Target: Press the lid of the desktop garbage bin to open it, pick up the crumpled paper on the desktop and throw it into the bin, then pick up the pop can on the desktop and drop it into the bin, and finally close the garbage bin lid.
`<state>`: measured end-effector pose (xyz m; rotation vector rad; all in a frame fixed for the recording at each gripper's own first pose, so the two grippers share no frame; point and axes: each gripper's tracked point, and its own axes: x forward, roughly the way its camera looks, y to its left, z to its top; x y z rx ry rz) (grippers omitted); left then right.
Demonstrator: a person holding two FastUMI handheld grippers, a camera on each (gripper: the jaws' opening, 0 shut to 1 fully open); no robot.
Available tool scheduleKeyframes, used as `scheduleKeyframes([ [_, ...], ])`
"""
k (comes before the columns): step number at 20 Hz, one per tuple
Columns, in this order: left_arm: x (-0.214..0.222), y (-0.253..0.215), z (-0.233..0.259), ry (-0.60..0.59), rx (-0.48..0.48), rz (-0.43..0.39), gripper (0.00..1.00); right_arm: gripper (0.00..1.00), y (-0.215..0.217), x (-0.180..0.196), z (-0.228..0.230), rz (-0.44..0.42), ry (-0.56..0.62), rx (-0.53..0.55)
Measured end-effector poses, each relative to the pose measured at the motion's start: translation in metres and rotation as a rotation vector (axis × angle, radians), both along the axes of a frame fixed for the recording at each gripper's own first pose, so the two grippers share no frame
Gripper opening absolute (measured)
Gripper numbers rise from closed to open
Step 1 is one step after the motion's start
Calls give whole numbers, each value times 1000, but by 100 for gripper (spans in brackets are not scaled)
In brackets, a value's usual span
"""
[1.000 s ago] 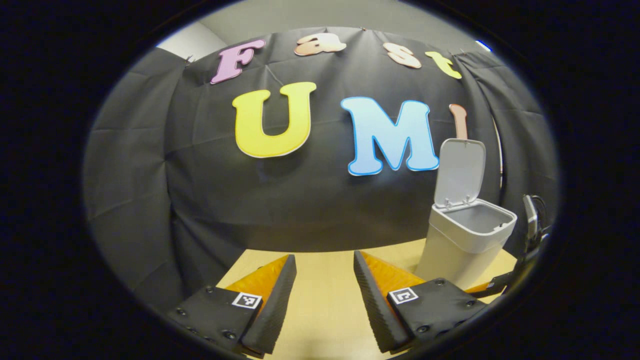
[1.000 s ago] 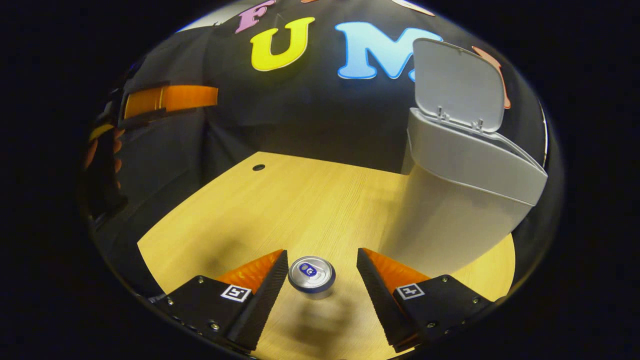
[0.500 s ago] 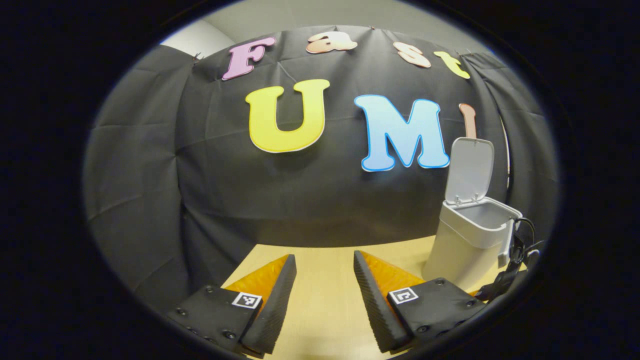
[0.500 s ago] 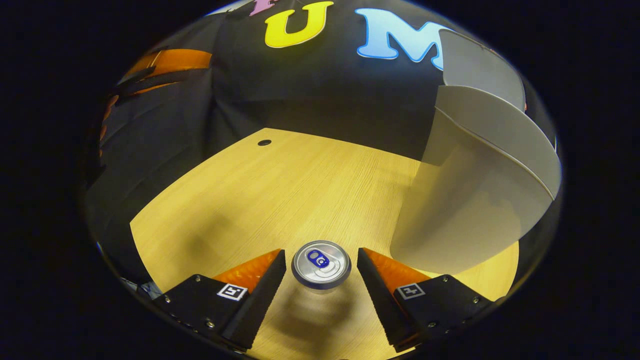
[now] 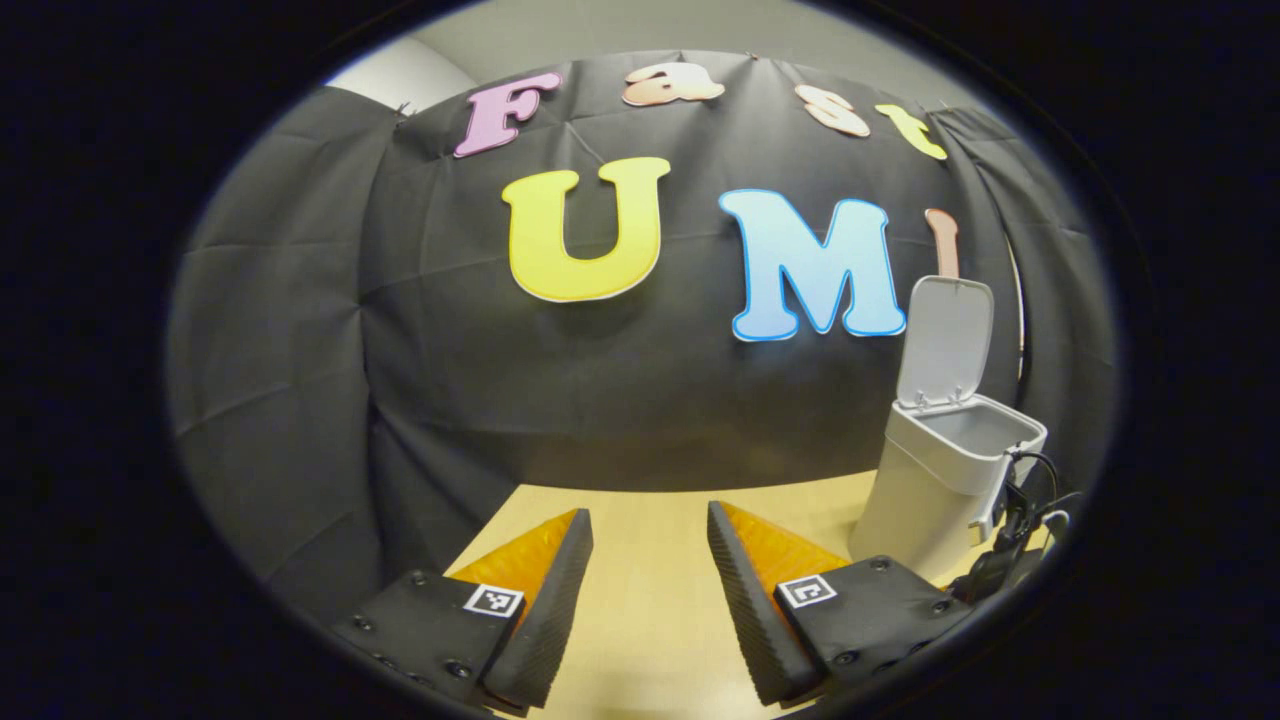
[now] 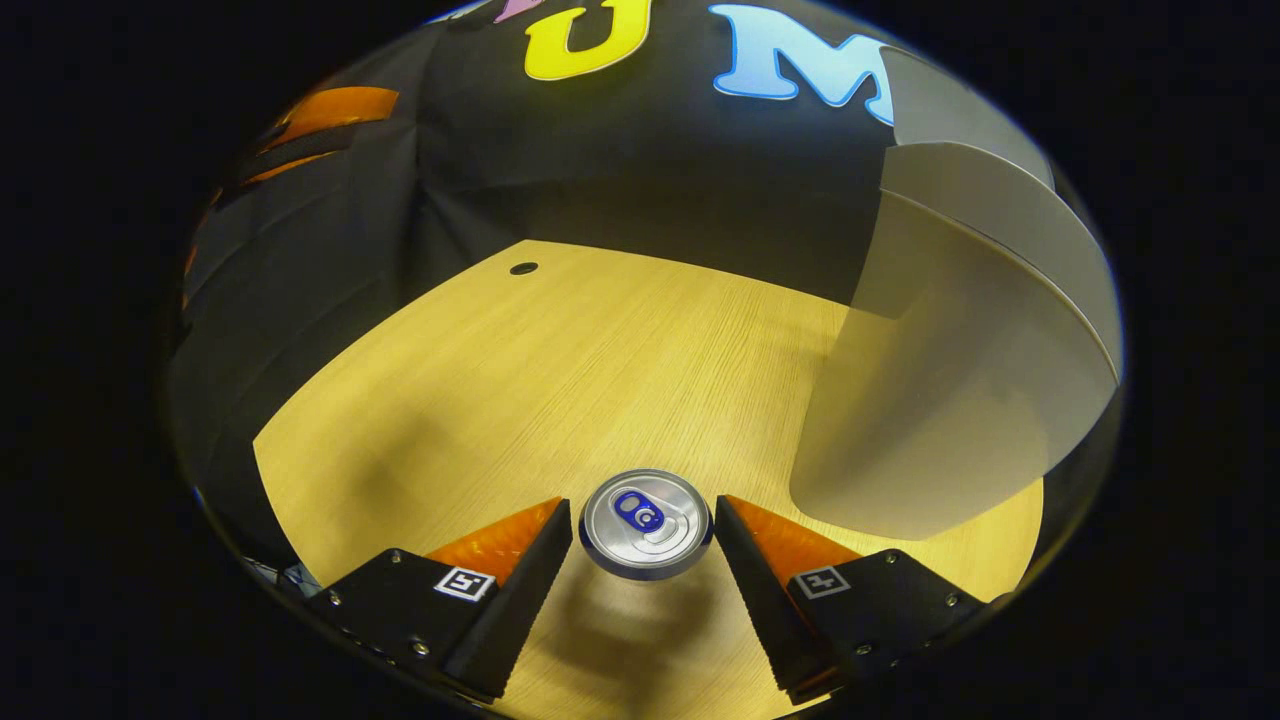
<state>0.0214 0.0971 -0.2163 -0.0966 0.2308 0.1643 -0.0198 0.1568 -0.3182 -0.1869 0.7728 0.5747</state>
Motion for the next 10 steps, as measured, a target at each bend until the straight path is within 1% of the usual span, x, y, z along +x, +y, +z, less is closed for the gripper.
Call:
scheduleKeyframes([
  [1,0,0,0,-1,-1,2,78,91,-1,1,0,1,3,0],
  [2,-1,0,-1,-1,-3,4,85,87,0,1,-1,0,3,1],
  [4,-2,-1,-1,-1,-8,7,85,86,-2,1,0,0,1,-3],
  [5,-2,-1,-1,-1,-10,7,78,84,-3,1,2,-1,-2,-3],
  [6,-2,-1,-2,-1,-12,7,78,84,-3,0,3,-4,-6,-1],
  [7,-2,-2,-2,0,-13,6,85,85,-5,1,5,-8,-11,2],
  [9,-1,-2,-2,-3,-13,2,85,84,-5,3,12,-17,-17,16],
  [10,0,-2,-2,-4,-13,-1,78,84,-6,4,16,-22,-22,22],
])
